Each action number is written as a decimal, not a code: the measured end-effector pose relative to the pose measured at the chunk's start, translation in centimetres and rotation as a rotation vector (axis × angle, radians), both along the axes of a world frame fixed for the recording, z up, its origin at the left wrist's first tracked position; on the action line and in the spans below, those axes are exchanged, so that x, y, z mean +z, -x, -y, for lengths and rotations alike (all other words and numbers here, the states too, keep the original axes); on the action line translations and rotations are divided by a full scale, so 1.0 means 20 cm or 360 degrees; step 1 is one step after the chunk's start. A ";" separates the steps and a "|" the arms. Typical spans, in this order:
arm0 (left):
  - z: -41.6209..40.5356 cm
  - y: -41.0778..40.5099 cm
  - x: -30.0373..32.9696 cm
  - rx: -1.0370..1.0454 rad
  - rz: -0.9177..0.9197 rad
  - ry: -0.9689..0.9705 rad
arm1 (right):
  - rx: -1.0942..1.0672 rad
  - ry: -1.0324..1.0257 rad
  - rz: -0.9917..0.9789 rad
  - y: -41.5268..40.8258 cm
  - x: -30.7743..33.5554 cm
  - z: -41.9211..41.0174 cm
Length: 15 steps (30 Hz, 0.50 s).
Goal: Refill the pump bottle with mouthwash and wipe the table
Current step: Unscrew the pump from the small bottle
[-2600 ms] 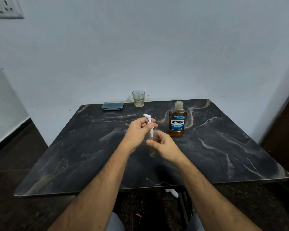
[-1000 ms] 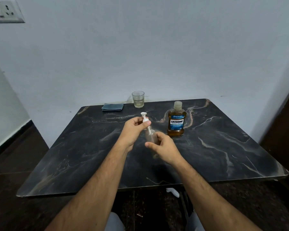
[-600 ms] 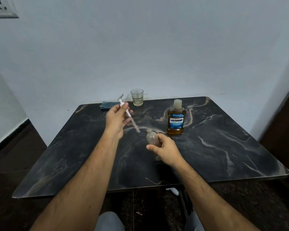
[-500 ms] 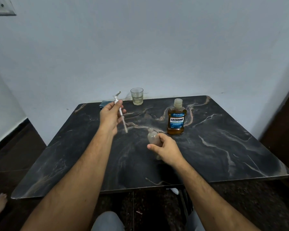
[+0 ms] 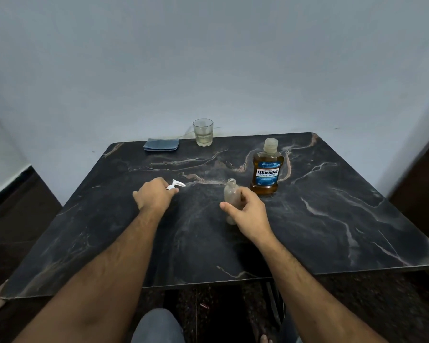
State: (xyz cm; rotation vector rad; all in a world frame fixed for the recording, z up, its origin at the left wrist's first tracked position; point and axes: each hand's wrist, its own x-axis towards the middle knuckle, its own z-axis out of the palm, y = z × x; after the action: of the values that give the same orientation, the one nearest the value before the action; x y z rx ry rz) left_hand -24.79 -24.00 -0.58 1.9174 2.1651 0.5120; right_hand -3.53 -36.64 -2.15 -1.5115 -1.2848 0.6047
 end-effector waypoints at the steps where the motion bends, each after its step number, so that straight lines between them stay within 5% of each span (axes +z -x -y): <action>1: -0.01 -0.01 -0.02 0.0004 -0.0016 0.0007 | 0.0004 0.0000 -0.0019 0.00 0.00 -0.01; 15: -0.06 -0.11 -0.10 0.0235 -0.0099 0.0070 | 0.0009 0.0049 -0.0005 0.07 0.01 -0.10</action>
State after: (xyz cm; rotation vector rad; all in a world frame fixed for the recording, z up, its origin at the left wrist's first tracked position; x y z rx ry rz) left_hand -22.63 -22.79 -2.64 1.7829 2.3494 0.4306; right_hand -5.00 -34.72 -2.03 -1.5316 -1.2832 0.6328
